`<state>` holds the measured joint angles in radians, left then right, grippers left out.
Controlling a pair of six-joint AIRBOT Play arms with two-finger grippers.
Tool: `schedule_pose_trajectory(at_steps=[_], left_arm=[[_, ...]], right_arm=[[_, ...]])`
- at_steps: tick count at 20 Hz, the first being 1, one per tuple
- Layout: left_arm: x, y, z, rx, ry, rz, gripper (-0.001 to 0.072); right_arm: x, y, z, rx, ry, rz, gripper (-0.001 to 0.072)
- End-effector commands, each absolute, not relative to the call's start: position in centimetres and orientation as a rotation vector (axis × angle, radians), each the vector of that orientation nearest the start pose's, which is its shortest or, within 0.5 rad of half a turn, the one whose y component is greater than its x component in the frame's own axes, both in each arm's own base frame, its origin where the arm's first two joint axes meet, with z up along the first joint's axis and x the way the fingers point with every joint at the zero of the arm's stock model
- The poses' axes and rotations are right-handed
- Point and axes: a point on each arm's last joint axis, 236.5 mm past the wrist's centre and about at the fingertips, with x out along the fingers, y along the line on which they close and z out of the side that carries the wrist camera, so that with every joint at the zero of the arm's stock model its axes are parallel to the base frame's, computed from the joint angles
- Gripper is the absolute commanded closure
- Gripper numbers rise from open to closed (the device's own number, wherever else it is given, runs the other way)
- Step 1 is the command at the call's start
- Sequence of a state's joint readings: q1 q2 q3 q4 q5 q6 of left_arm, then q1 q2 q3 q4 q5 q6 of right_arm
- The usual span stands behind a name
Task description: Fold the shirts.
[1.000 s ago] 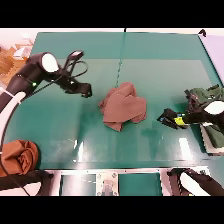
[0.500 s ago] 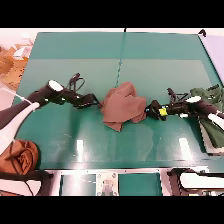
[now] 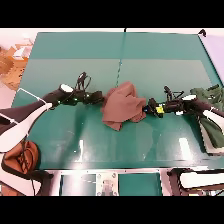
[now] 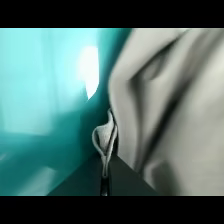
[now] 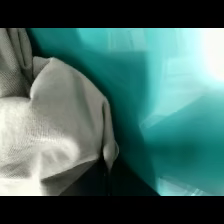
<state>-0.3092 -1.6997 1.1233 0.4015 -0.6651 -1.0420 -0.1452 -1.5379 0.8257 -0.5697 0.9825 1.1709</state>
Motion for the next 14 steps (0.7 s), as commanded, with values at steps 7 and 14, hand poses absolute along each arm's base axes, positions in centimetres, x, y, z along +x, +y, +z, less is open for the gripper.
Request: schedule_pose_trajectory(at_steps=[7,14], left_arm=[[47.7,-25.0,17.6,-0.465,0.770,-0.911,0.0687],[41.3,-21.9,33.2,-0.121,0.460,-0.916,0.0687]], right_arm=[[42.0,7.9,12.1,0.730,0.956,0.562,0.0696],[37.2,8.5,31.6,0.372,0.510,0.605,0.0696]])
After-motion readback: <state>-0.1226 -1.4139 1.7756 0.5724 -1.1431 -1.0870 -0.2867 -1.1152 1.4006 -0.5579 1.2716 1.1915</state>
